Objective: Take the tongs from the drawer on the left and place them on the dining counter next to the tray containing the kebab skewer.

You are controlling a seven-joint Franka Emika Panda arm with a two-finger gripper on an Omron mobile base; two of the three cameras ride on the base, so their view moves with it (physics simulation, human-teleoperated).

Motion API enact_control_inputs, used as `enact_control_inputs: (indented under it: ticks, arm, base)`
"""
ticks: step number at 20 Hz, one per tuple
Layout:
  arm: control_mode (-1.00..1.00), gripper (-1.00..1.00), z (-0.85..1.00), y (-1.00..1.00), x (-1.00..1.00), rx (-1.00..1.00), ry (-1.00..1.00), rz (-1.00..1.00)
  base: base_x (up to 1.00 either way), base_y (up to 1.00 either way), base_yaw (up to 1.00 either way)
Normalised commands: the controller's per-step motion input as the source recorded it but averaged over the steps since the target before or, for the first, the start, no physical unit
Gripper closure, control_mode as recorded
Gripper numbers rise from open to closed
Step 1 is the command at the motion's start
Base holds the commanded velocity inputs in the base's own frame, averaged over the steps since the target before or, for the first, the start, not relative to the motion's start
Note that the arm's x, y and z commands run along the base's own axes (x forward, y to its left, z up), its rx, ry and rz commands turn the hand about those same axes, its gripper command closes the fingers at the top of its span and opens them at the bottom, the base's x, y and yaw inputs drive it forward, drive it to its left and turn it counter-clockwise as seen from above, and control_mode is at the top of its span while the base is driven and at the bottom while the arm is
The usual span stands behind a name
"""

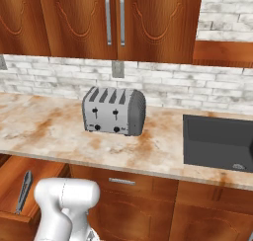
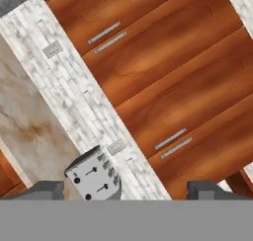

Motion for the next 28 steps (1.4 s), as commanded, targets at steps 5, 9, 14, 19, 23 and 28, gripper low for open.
enact_control_inputs:
  ticks: [5, 9, 14, 19, 23, 28]
  arm:
    - [-1.00, -1.00, 0.66, -0.78, 0.47, 0.12, 0.17, 0.00]
    - [-1.00, -1.00, 0.64, -0.67, 0.61, 0.11, 0.25, 0.00]
    - [-1.00, -1.00, 0.34, -0.57, 0.77, 0.06, 0.43, 0.00]
    - [-1.00, -1.00, -0.01, -0.18, 0.72, 0.01, 0.51, -0.04]
    - [-1.00, -1.00, -0.09, 0.00, 0.79, 0.00, 0.56, -0.10]
    - [-1.00, -1.00, -0.28, 0.00, 0.75, 0.00, 0.56, -0.11]
  base:
    - [0.00, 0.00, 0.00]
    - [0.00, 0.00, 0.00]
    - [0.00, 0.00, 0.00]
    - [0.00, 0.00, 0.00]
    - [0.00, 0.00, 0.00]
    - [0.00, 0.00, 0.00]
